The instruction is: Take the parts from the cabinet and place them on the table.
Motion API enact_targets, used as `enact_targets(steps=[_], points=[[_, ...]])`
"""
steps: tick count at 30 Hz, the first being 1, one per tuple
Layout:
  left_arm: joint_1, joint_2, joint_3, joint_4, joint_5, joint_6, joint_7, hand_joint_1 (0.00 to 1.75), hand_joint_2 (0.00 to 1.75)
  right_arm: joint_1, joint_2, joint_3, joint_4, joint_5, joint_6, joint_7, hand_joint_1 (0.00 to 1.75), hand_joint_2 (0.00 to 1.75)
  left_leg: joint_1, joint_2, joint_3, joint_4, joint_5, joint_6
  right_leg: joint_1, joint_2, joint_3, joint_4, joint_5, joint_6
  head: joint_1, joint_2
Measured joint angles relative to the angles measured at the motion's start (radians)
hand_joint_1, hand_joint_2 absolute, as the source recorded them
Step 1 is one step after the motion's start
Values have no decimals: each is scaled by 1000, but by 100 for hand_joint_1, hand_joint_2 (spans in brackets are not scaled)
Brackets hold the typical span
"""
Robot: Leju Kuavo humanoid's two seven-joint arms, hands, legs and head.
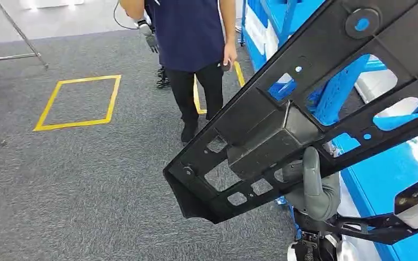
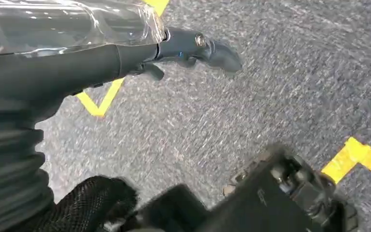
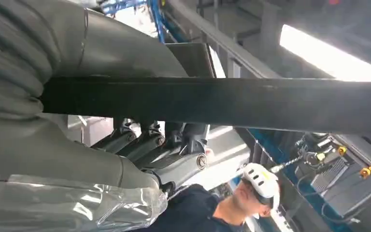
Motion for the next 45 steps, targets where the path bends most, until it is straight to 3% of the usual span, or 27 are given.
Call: enact_targets(steps=[2, 4, 6, 7, 8, 10, 12, 13, 14, 16, 18, 19, 22, 23, 24, 28, 29, 30, 31, 33, 34, 35, 37, 38, 39, 43, 45], points=[[-7, 0, 1, -2, 2, 1, 0, 0, 175, 3, 0, 0, 0, 0, 0, 1, 175, 175, -1, 18, -79, 164, -66, 0, 8, -31, 2, 0, -5, -5, -1, 0], [-9, 0, 1, -3, 3, 5, 0, 0, 175, 4, 0, 0, 0, -1, 0, 1, 175, 175, -3, 19, -96, 205, -62, 7, 14, -61, 7, 0, -11, -7, -2, 0], [-4, 0, 1, -3, 2, 5, 2, 0, 175, 4, 0, 0, 0, -1, -1, 1, 175, 175, -11, 29, -25, 72, 11, 20, 17, -84, 17, 0, -18, -7, -2, 0], [1, 0, 1, -3, 2, 5, 3, 0, 175, 4, 0, 0, 0, -1, -1, 1, 175, 175, -18, 55, 20, -20, 54, 30, 17, -94, 24, 0, -22, -6, -2, 0], [8, 1, 0, -3, 1, 5, 4, 0, 175, 4, 0, 0, 0, -1, -1, 1, 175, 175, -32, 120, 47, -80, 59, 38, 18, -101, 28, -3, -25, -4, -2, 0], [10, 4, 0, -3, 3, 5, 3, 0, 175, 7, 0, 0, 0, -1, -2, 1, 175, 175, -50, 118, 48, -103, 48, 56, 22, -127, 24, -4, -25, 5, -2, 0], [13, 4, 0, -3, 2, 5, 3, 0, 175, 7, 0, 0, 0, -1, -3, 2, 175, 175, -52, 88, 45, -110, 51, 60, 22, -157, 32, -11, -29, 14, -2, 0], [14, 4, 0, -3, 2, 6, 3, 0, 175, 6, 0, -1, 0, -2, -3, 2, 175, 175, -38, 73, 65, -127, 59, 62, 22, -149, 38, -10, -37, 23, 0, 0], [14, 3, 0, -5, 2, 6, 3, 0, 175, 6, 0, -1, 0, -1, -3, 3, 175, 175, -37, 59, 72, -136, 61, 61, 17, -80, 37, 14, -49, 24, 0, 0], [12, 3, 0, -5, 3, 3, 3, 0, 175, 8, 0, -2, 0, -2, -3, 0, 175, 175, -33, 37, 77, -135, 60, 73, 18, -19, -39, 154, -112, 21, 5, 0], [12, -1, 0, -5, 3, 0, 3, 0, 175, 12, 0, -2, 0, -2, -3, 0, 175, 175, -34, 7, 79, -135, 58, 75, 20, -12, -127, 293, -151, 24, 5, 0], [12, -1, 0, -5, 3, -2, 3, 0, 175, 13, -2, -3, 0, -2, -3, 2, 175, 175, -34, -10, 81, -135, 58, 75, 20, -12, -143, 302, -134, 25, 5, 0], [10, -1, 0, -6, 6, -7, 3, 0, 175, 12, -2, -3, 0, -4, -3, 2, 175, 175, -29, -61, 95, -133, 50, 68, 16, 9, -66, 94, 12, 25, 5, 0], [9, -2, 0, -7, 6, -8, 3, 0, 175, 12, -2, -5, 0, -5, -3, 2, 175, 175, -26, -75, 95, -132, 44, 63, 11, 65, -36, 11, 44, 25, 5, 0], [5, -2, 0, -7, 6, -8, 3, 0, 175, 12, -2, -7, 0, -8, -7, 3, 175, 175, -32, -88, 88, -123, 40, 57, 5, 97, -21, -15, 34, 23, 5, 0], [6, 1, 1, -7, 3, -3, 12, 0, 175, 9, -3, -18, -3, -17, -29, 6, 175, 175, -22, -135, 78, -131, 43, 39, 6, 48, -15, -25, 31, 4, 5, 0], [7, 1, 1, -8, 3, -1, 15, 0, 175, 10, -3, -21, -6, -24, -35, 5, 175, 175, -22, -92, 77, -120, 30, 36, 8, 33, -6, -32, 30, 2, 5, 0], [7, 1, 1, -8, 3, 2, 18, 0, 175, 14, -3, -26, -9, -27, -40, 1, 175, 175, -20, -23, 48, -63, 3, 27, 8, 17, 0, -34, 27, -8, -4, 0], [6, 1, 1, -8, 0, 8, 22, 0, 175, 19, -3, -31, -15, -32, -44, -3, 175, 175, -15, 4, 8, 17, -28, 19, 10, 3, 3, -34, 24, -10, -3, 0], [-1, 2, 3, -12, 0, 11, 30, 0, 175, 33, -5, -44, -16, -38, -52, -6, 175, 175, -10, 20, -69, 160, -72, 9, 13, -33, 11, -34, 15, -13, -3, 0], [-2, 2, 3, -14, 0, 16, 37, 0, 175, 43, -5, -49, -16, -44, -56, -8, 175, 175, -9, 22, -81, 185, -67, 6, 13, -49, 17, -34, 10, -12, -4, 0], [-1, 2, 3, -14, 0, 19, 42, 0, 175, 52, -5, -53, -16, -49, -58, -11, 175, 175, -8, 23, -67, 155, -40, 5, 13, -63, 24, -34, 4, -11, -4, 0], [8, 2, 3, -14, -2, 22, 50, 0, 175, 62, -5, -62, -18, -56, -62, -17, 175, 175, -9, 38, 13, -10, 50, 9, 14, -83, 40, -34, -6, -7, -4, 0], [13, 2, 3, -14, -2, 23, 53, 0, 175, 66, -5, -68, -20, -56, -63, -18, 175, 175, -13, 72, 51, -96, 84, 16, 15, -92, 47, -35, -11, -4, -4, 0], [17, 2, 3, -14, -1, 25, 55, 0, 175, 70, -5, -72, -23, -56, -63, -20, 175, 175, -27, 111, 61, -108, 62, 19, 18, -100, 50, -38, -13, 0, -3, 0], [23, 4, 4, -15, 1, 26, 53, 0, 175, 75, -6, -82, -32, -56, -67, -19, 175, 175, -33, 72, 66, -137, 62, 45, 25, -144, 56, -41, -21, 18, -3, 0], [19, 4, 4, -16, 2, 26, 52, 0, 175, 75, -7, -87, -37, -55, -69, -19, 175, 175, -23, 49, 79, -145, 66, 54, 16, -57, 40, 7, -51, 23, -3, 0]])
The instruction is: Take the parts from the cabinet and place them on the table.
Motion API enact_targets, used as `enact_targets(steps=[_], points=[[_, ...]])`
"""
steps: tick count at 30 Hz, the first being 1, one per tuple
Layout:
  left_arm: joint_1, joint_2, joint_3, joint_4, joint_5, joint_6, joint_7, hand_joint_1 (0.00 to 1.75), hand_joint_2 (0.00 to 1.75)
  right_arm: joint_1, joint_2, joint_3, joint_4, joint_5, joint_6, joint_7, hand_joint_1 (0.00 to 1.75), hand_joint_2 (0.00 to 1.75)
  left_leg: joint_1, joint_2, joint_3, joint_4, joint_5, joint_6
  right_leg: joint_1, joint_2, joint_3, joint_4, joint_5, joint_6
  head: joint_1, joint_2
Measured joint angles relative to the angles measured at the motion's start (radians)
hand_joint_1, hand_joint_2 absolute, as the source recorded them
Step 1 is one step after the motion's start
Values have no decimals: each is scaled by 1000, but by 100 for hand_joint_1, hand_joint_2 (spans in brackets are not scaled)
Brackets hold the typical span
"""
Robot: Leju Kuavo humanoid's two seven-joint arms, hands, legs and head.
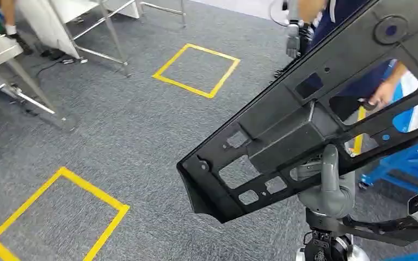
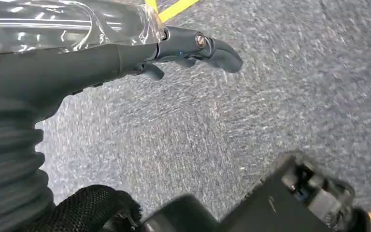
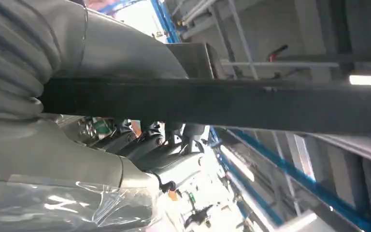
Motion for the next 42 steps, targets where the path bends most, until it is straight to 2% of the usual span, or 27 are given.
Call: enact_targets(steps=[2, 4, 6, 7, 8, 9, 13, 14, 15, 16, 18, 19, 20, 22, 23, 24, 25, 29, 31, 32, 34, 35, 36, 38, 39, 40, 42], points=[[-1, 0, 0, 0, 0, -1, 0, 0, 175, 3, 0, -5, -4, 0, -1, 0, 175, 175, 1, -20, 4, 0, -3, 12, -2, 38, -91, 169, -71, 0, 4, 0], [0, 0, 0, 0, 0, -2, 0, 0, 175, 8, -2, -7, -4, 0, -2, 0, 175, 175, 1, -49, 8, 0, -5, 12, 0, 43, -170, 288, -92, 4, 4, 0], [0, 0, 0, 0, 0, -5, 0, 0, 175, 12, -2, -8, -4, 0, -3, 0, 175, 175, 4, -83, 16, 1, -9, 9, -2, 45, -159, 221, -21, 6, 4, 0], [0, 0, 0, 0, -1, -7, 0, 0, 175, 13, -2, -9, -4, 0, -3, 0, 175, 175, 7, -102, 22, 1, -13, 4, -5, 51, -122, 130, 35, 6, 3, 0], [0, 0, 0, -1, -2, -8, 0, 0, 175, 14, -2, -10, -4, 0, -4, -2, 175, 175, 10, -117, 27, 4, -18, -2, -10, 83, -81, 35, 85, 9, 3, 0], [-2, 0, 0, -1, -2, -8, 0, 0, 175, 15, -2, -11, -4, 0, -4, -3, 175, 175, 7, -129, 23, 10, -25, -10, -19, 148, -61, -14, 88, 12, 4, 0], [-2, 2, 0, -1, -2, -10, 0, 0, 175, 20, -3, -13, -9, 0, -5, -4, 175, 175, 15, -177, 8, 8, -26, -30, -10, 109, -53, -27, 77, -12, 5, 0], [-2, 6, 1, -1, -2, -10, 1, 0, 175, 20, -2, -13, -11, -1, -5, -5, 175, 175, 17, -169, 10, 15, -33, -33, -17, 91, -48, -32, 77, -17, 5, 0], [-1, 4, 0, -2, -3, -14, 2, 0, 175, 20, -2, -13, -12, -1, -5, -4, 175, 175, 8, -96, -2, 49, -51, -39, -15, 80, -42, -33, 73, -23, 0, 0], [-1, 5, 0, -2, -2, -16, 2, 0, 175, 22, -1, -13, -13, 0, -4, -6, 175, 175, 10, -55, -35, 114, -82, -46, -14, 64, -38, -33, 69, -29, -5, 0], [-11, 5, 1, -3, -2, -16, 1, 0, 175, 26, -2, -13, -13, -2, -4, -6, 175, 175, 13, -30, -115, 272, -142, -54, -8, 31, -32, -33, 62, -33, -5, 0], [-13, 5, 1, -4, -2, -16, 1, 0, 175, 27, -2, -13, -13, -2, -4, -6, 175, 175, 13, -27, -145, 330, -152, -55, -6, 13, -29, -32, 58, -34, -6, 0], [-14, 5, 2, -5, -3, -14, 1, 0, 175, 28, -2, -13, -13, -3, -4, -7, 175, 175, 13, -26, -144, 330, -139, -54, -5, -2, -23, -33, 53, -34, -5, 0], [-8, 5, 2, -5, -6, -14, 2, 0, 175, 28, -2, -13, -13, -4, -4, -8, 175, 175, 11, -16, -82, 202, -60, -46, 0, -26, -9, -33, 44, -33, -6, 0], [-2, 6, 1, -5, -9, -14, 3, 0, 175, 27, -2, -13, -13, -6, -4, -8, 175, 175, 7, 9, -38, 109, -12, -35, 2, -36, -1, -33, 39, -33, -6, 0], [3, 7, 1, -5, -11, -14, 4, 0, 175, 28, -2, -13, -13, -6, -4, -8, 175, 175, -5, 65, -10, 40, 2, -20, 3, -45, 4, -36, 35, -31, -6, 0], [5, 11, 1, -5, -14, -14, 5, 0, 175, 28, -2, -13, -13, -6, -4, -9, 175, 175, -20, 92, -8, 29, -6, -10, 11, -56, 5, -35, 33, -27, -5, 0], [8, 15, 1, -5, -15, -5, -3, 0, 175, 25, -2, -13, -13, -10, -3, -10, 175, 175, -19, 38, -6, 5, -5, 4, 13, -111, 17, -45, 27, -12, -6, 0], [10, 13, 1, -5, -15, 1, -5, 0, 175, 23, -2, -13, -15, -9, -1, -11, 175, 175, -3, 10, 14, -11, 1, 4, 5, -8, 2, 10, -9, -2, -6, 0], [8, 13, 1, -5, -13, 1, -5, 0, 175, 22, -2, -13, -17, -8, 0, -16, 175, 175, -2, -2, 15, -10, -1, 6, 6, 18, -40, 86, -43, -1, -3, 0], [8, 11, 1, -5, -11, 2, -9, 0, 175, 28, -2, -13, -17, -6, 0, -19, 175, 175, -2, -31, 16, -10, -3, 10, 5, 37, -132, 241, -90, 1, -5, 0], [9, 11, 1, -5, -9, 2, -12, 0, 175, 28, -2, -13, -17, -3, 0, -19, 175, 175, -1, -46, 18, -9, -4, 10, 5, 39, -153, 262, -82, 2, -5, 0], [8, 11, 1, -5, -6, 2, -17, 0, 175, 28, -2, -13, -17, -2, 0, -20, 175, 175, 0, -64, 22, -9, -5, 8, 3, 40, -150, 234, -48, 3, -5, 0], [8, 11, 2, -5, 2, 2, -21, 0, 175, 28, -2, -13, -19, 0, 0, -22, 175, 175, 7, -98, 33, -5, -14, 0, -3, 55, -88, 76, 59, 8, -5, 0], [7, 11, 2, -6, 2, 2, -21, 0, 175, 28, -2, -13, -19, 0, 0, -22, 175, 175, 11, -112, 37, 0, -21, -7, -9, 87, -57, -2, 95, 12, -5, 0], [5, 11, 2, -6, 2, 2, -21, 0, 175, 28, -1, -13, -19, 0, 0, -22, 175, 175, 5, -124, 30, 9, -28, -16, -12, 126, -43, -21, 77, 11, -4, 0], [5, 11, 3, -6, 2, 1, -21, 0, 175, 29, -1, -13, -23, 1, 1, -24, 175, 175, 12, -144, 18, 12, -26, -22, -7, 114, -44, -26, 71, -4, -4, 0]])
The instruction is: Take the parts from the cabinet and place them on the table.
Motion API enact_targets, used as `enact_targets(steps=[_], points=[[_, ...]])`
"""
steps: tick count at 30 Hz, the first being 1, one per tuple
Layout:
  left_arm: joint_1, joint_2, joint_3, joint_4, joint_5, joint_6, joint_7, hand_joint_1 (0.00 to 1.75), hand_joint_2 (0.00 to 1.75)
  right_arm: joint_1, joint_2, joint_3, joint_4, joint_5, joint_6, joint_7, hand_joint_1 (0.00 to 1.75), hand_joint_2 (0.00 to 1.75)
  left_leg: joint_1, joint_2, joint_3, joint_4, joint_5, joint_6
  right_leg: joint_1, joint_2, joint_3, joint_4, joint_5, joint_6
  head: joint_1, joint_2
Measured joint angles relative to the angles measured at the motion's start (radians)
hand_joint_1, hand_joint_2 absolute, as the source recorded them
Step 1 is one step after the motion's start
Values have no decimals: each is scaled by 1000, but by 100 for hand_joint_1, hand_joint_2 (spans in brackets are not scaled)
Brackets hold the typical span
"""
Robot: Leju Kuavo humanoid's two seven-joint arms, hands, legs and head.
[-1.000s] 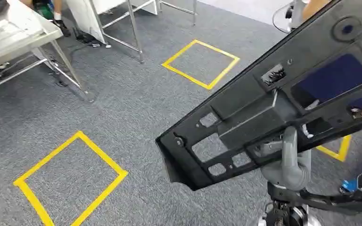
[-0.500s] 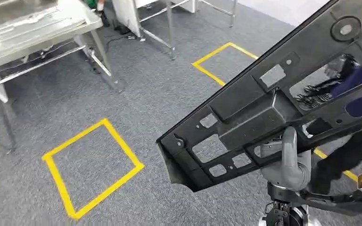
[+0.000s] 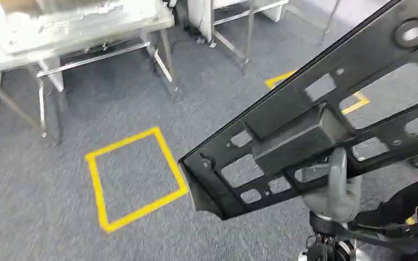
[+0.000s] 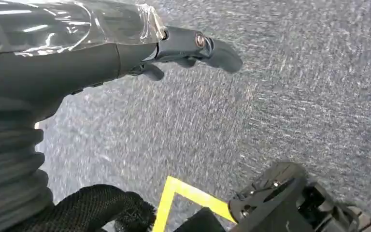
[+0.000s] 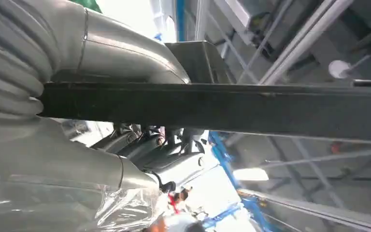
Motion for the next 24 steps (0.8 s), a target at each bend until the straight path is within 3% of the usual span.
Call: enact_targets(steps=[1, 2, 3, 4, 5, 6, 7, 8, 9, 11, 12, 13, 15, 17, 18, 19, 20, 21, 22, 23, 24], points=[[1, 0, 1, 0, 3, -1, 2, 0, 175, -3, -1, 0, 0, 0, 0, 0, 175, 175, 4, -11, -3, -7, 1, -4, 5, -12, 1, 2, -4, -10, 1, 0], [0, 3, 2, 0, 3, -2, 5, 0, 175, -5, 0, 0, 0, 1, 0, -1, 175, 175, 3, -21, -4, -2, -3, -7, -5, -28, 3, -1, -3, -16, 1, 0], [0, 2, 2, 0, 2, -6, 7, 0, 175, -9, 0, 0, -1, 1, 2, -2, 175, 175, -2, 37, -6, 16, -13, -12, -2, -39, 9, -4, -5, -21, -1, 0], [0, 2, 2, 0, 3, -8, 8, 0, 175, -9, 2, 0, -1, 1, 2, -3, 175, 175, -3, 87, -29, 63, -34, -20, -2, -50, 12, -3, -9, -27, -10, 0], [-2, 2, 2, 0, 3, -9, 8, 0, 175, -8, 2, 0, -4, 1, 2, -5, 175, 175, 0, 109, -69, 136, -65, -26, 2, -62, 14, -3, -11, -30, -10, 0], [-8, 2, 3, 0, 4, -9, 8, 0, 175, -8, 2, 0, -4, 2, 2, -4, 175, 175, 1, 119, -113, 219, -96, -30, 5, -78, 16, -3, -15, -33, -11, 0], [-13, 2, 5, 0, 4, -9, 7, 0, 175, -8, 2, 0, -4, 2, 2, -4, 175, 175, 1, 120, -154, 295, -119, -30, 7, -94, 19, -3, -19, -34, -10, 0], [-16, 2, 6, -1, 5, -10, 7, 0, 175, -8, 3, 0, -4, 2, 2, -4, 175, 175, 0, 121, -174, 332, -119, -28, 9, -109, 23, -3, -23, -35, -11, 0], [-16, 2, 8, -1, 5, -12, 7, 0, 175, -8, 3, 0, -4, 2, 3, -4, 175, 175, -2, 122, -165, 313, -95, -24, 12, -124, 30, -3, -28, -36, -11, 0], [-10, 2, 9, -1, 2, -18, 10, 0, 175, -11, 4, 0, -4, 2, 5, -3, 175, 175, -10, 137, -99, 170, -8, -3, 19, -146, 45, -4, -37, -37, -12, 0], [-6, 3, 9, -1, 2, -19, 12, 0, 175, -13, 6, 0, -4, 2, 6, -3, 175, 175, -20, 171, -60, 80, 39, 15, 21, -155, 53, -5, -42, -36, -13, 0], [-2, 7, 9, 0, 2, -19, 13, 0, 175, -14, 8, 0, -4, 2, 6, -3, 175, 175, -36, 227, -43, 42, 28, 30, 23, -167, 58, -9, -43, -35, -12, 0], [0, 11, 9, 0, 2, -20, 13, 0, 175, -14, 8, 0, -4, 1, 7, -2, 175, 175, -50, 219, -42, 15, 23, 43, 22, -195, 52, -11, -43, -25, -14, 0], [2, 15, 10, 0, 2, -20, 13, 0, 175, -18, 10, 1, -4, 0, 8, 0, 175, 175, -50, 191, -39, -7, 28, 55, 25, -230, 65, -27, -42, -17, -16, 0], [4, 14, 11, -1, -1, -20, 12, 0, 175, -18, 11, 1, -4, 0, 9, 0, 175, 175, -32, 174, -10, -39, 45, 56, 26, -210, 75, -34, -49, -12, -15, 0], [3, 13, 11, -1, -2, -22, 8, 0, 175, -19, 11, 2, -3, -3, 12, -2, 175, 175, -31, 163, 2, -58, 50, 53, 21, -138, 73, -10, -57, -9, -15, 0], [1, 13, 11, -1, -1, -25, 3, 0, 175, -19, 11, 2, -3, -12, 19, -14, 175, 175, -28, 154, 6, -59, 54, 57, 20, -93, 36, 58, -87, -6, -14, 0], [0, 13, 11, -1, -2, -27, 0, 0, 175, -17, 11, 2, -3, -26, 24, -21, 175, 175, -25, 144, 8, -59, 53, 58, 19, -75, -10, 138, -116, -1, -14, 0], [1, 11, 11, -1, -2, -30, -6, 0, 175, -12, 12, 2, -3, -39, 27, -30, 175, 175, -25, 134, 10, -59, 51, 59, 17, -69, -62, 218, -138, 4, -13, 0], [2, 11, 11, -1, -1, -36, -13, 0, 175, -9, 12, 2, -3, -45, 31, -38, 175, 175, -25, 126, 11, -58, 48, 59, 17, -69, -101, 267, -141, 8, -13, 0], [3, 11, 11, -1, -1, -40, -18, 0, 175, -8, 12, 2, -3, -47, 33, -40, 175, 175, -25, 119, 15, -58, 45, 57, 16, -69, -118, 270, -120, 11, -13, 0]])
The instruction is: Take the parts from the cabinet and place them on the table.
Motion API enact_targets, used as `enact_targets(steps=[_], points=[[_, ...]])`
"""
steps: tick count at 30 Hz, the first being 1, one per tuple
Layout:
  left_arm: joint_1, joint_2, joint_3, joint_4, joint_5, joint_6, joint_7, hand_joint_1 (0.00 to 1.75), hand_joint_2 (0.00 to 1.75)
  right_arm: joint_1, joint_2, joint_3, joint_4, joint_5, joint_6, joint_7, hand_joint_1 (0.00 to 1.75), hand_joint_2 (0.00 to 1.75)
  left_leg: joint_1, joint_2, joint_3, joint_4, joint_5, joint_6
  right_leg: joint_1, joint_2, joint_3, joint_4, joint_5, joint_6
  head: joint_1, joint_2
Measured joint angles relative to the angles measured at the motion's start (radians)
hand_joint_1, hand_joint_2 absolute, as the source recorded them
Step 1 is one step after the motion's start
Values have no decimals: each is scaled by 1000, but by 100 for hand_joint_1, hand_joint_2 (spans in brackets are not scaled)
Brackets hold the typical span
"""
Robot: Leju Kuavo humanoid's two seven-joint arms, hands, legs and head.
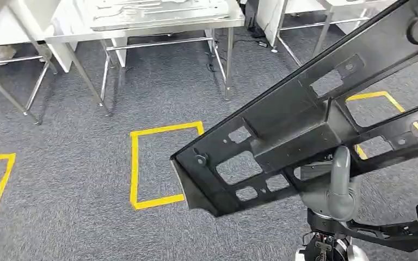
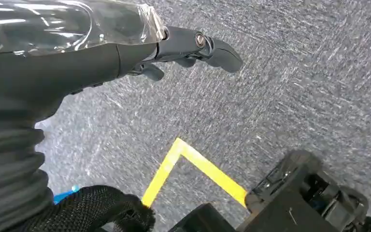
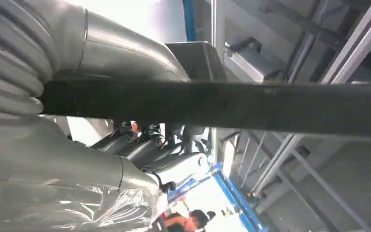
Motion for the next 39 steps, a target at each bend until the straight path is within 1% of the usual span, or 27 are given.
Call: enact_targets(steps=[1, 3, 4, 5, 8, 10, 11, 13, 14, 15, 17, 19, 20, 21, 23, 24, 25, 26, 28, 30, 31, 32, 34, 35, 36, 37, 39], points=[[0, 0, 0, 0, 3, -9, -4, 0, 175, 1, 0, 0, 0, -2, 1, -5, 175, 175, 1, -7, 7, 0, -5, -2, -2, 0, 8, -46, 45, 2, 0, 0], [1, 0, 0, 0, 4, -28, -14, 0, 175, 1, 0, 0, 0, 0, 3, -12, 175, 175, 3, -16, 24, 5, -20, -11, -6, 1, 81, -233, 162, 2, 0, 0], [1, 0, 0, 0, 4, -34, -17, 0, 175, 1, 0, 0, 0, 1, 5, -13, 175, 175, 2, -19, 22, 9, -28, -17, -7, 6, 104, -296, 180, -1, 0, 0], [0, 0, 0, 0, 4, -35, -18, 0, 175, 0, 1, 0, 0, 1, 6, -14, 175, 175, -4, -20, 19, 21, -38, -24, -5, 9, 115, -314, 167, -10, 0, 0], [0, 0, 1, 0, 3, -43, -24, 0, 175, -1, 4, 0, -2, 7, 6, -18, 175, 175, 3, -20, 17, 16, -48, -36, 2, 11, 110, -309, 157, -31, -2, 0], [-2, 5, 1, 0, 0, -49, -27, 0, 175, -2, 5, 0, -3, 15, 6, -19, 175, 175, 4, -11, 8, 52, -70, -51, -9, 8, 123, -314, 152, -42, 0, 0], [-2, 5, 1, 0, 1, -51, -31, 0, 175, -2, 6, 0, -3, 17, 6, -21, 175, 175, 11, -5, -23, 116, -98, -62, -10, 5, 129, -314, 147, -48, -7, 0], [-10, 5, 4, 0, 3, -50, -39, 0, 175, -2, 6, 0, -3, 18, 4, -22, 175, 175, 23, -2, -119, 291, -162, -77, -10, 0, 138, -314, 138, -49, -7, 0], [-15, 6, 6, 0, 3, -50, -40, 0, 175, -1, 6, 0, -3, 19, 4, -23, 175, 175, 27, 0, -156, 356, -172, -82, -10, -2, 145, -314, 131, -48, -7, 0], [-19, 6, 8, 0, 3, -51, -42, 0, 175, -1, 7, 0, -3, 19, 4, -23, 175, 175, 30, 0, -167, 368, -159, -86, -12, -3, 155, -314, 124, -46, -7, 0], [-17, 6, 8, 0, -1, -53, -42, 0, 175, -1, 6, 0, -3, 18, 4, -23, 175, 175, 34, 2, -122, 254, -74, -89, -15, -3, 180, -314, 107, -39, -7, 0], [-7, 6, 8, 0, -2, -56, -41, 0, 175, -2, 7, 0, -3, 18, 4, -23, 175, 175, 34, 13, -51, 70, 18, -84, -17, -3, 204, -316, 88, -29, -7, 0], [-4, 6, 8, 0, -2, -57, -42, 0, 175, -3, 8, 0, -3, 18, 4, -25, 175, 175, 21, 15, -40, 62, -6, -78, -12, -2, 210, -318, 84, -21, -8, 0], [-5, 6, 8, 0, -3, -60, -42, 0, 175, -4, 8, 0, -5, 18, 4, -25, 175, 175, 21, 16, -24, 41, -21, -63, -13, -3, 207, -318, 80, -14, -8, 0], [-4, 6, 8, 0, -3, -65, -44, 0, 175, -4, 8, 0, -6, 17, 4, -24, 175, 175, 21, 13, -27, 39, -26, -50, -10, -6, 212, -315, 87, -5, -7, 0], [-5, 6, 8, 0, -3, -66, -45, 0, 175, -6, 8, 0, -8, 17, 4, -25, 175, 175, 23, 5, -14, 36, -27, -43, -14, -8, 217, -310, 86, -2, -6, 0], [-3, 6, 8, 0, -4, -67, -49, 0, 175, -7, 8, 0, -9, 17, 4, -25, 175, 175, 26, 4, 0, 26, -30, -37, -16, -6, 203, -278, 77, 0, -5, 0], [-3, 6, 8, 0, -5, -69, -51, 0, 175, -8, 8, -1, -11, 18, 4, -26, 175, 175, 26, 4, 11, 25, -36, -29, -14, -3, 168, -217, 66, 0, -5, 0], [0, 6, 7, 0, -7, -69, -52, 0, 175, -7, 8, -1, -11, 17, 2, -25, 175, 175, 21, 4, 24, 25, -50, -17, -11, 0, 59, -55, 14, 1, 0, 0], [4, 6, 7, 0, -8, -69, -52, 0, 175, -6, 8, -1, -11, 17, 2, -25, 175, 175, 18, 0, 42, 25, -68, -14, -8, 0, -23, 29, -18, 0, 0, 0], [6, 6, 7, 0, -8, -69, -52, 0, 175, -6, 8, -1, -11, 17, 2, -25, 175, 175, 18, -3, 58, 25, -80, -15, -7, 0, -36, 8, -4, -2, 0, 0], [8, 6, 7, 0, -8, -69, -52, 0, 175, -6, 8, -1, -11, 17, 2, -25, 175, 175, 18, -6, 75, 25, -92, -16, -6, 0, -28, -46, 31, -3, 2, 0], [11, 6, 7, 0, -12, -69, -52, 0, 175, -6, 8, -1, -11, 17, 2, -25, 175, 175, 18, -8, 110, 25, -122, -22, -6, 0, 12, -210, 171, -7, 2, 0], [12, 6, 7, 0, -13, -69, -52, 0, 175, -6, 8, -1, -10, 17, 1, -25, 175, 175, 14, -9, 117, 28, -138, -27, -5, 0, 11, -274, 235, -12, 4, 0], [14, 6, 7, 0, -15, -69, -52, 0, 175, -6, 8, -1, -10, 16, 1, -27, 175, 175, 12, -11, 123, 28, -149, -33, -4, -1, 13, -261, 186, -17, 4, 0], [10, 6, 6, 0, -18, -69, -53, 0, 175, -3, 9, -1, -12, 15, 2, -33, 175, 175, 11, -9, 125, 21, -163, -41, 1, 2, 18, -261, 204, -21, 4, 0], [9, 7, 6, 0, -17, -69, -54, 0, 175, -5, 10, -2, -14, 19, 4, -44, 175, 175, 10, -7, 141, 37, -154, -49, -2, 3, 28, -263, 186, -36, 5, 0]])
